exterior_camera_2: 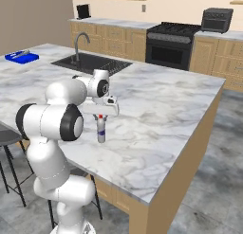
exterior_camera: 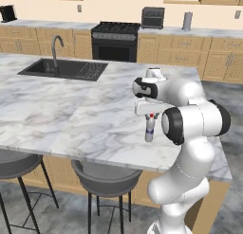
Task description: Place the drinks on the dining counter in a tight cluster.
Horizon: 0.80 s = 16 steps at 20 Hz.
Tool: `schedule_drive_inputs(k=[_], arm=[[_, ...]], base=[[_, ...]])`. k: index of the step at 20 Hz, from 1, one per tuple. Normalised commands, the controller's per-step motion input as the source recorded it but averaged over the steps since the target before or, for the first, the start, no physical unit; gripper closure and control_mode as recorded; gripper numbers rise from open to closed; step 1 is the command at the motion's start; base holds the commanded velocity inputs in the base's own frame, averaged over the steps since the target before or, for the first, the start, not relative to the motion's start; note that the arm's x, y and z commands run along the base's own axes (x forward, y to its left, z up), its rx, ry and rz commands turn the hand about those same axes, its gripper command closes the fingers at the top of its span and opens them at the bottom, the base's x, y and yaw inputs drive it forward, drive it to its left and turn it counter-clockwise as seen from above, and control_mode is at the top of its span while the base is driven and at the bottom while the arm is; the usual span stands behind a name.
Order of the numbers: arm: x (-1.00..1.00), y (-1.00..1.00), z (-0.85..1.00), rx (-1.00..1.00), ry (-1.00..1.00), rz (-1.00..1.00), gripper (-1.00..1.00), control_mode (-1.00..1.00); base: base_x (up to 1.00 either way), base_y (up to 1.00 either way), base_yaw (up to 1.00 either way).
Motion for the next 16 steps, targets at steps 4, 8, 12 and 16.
schedule_drive_inputs(k=[4,8,12,16], arm=[[0.00,0.00,0.00,0.00,0.01,0.00,-1.00,-1.00],[0.00,0.00,0.00,0.00,0.00,0.00,-1.00,-1.00],[0.00,0.00,0.00,0.00,0.00,0.00,-1.00,-1.00],[0.00,0.00,0.00,0.00,0.00,0.00,-1.00,-1.00]], base=[[0.00,0.00,0.00],[0.00,0.00,0.00],[0.00,0.00,0.00],[0.00,0.00,0.00]])
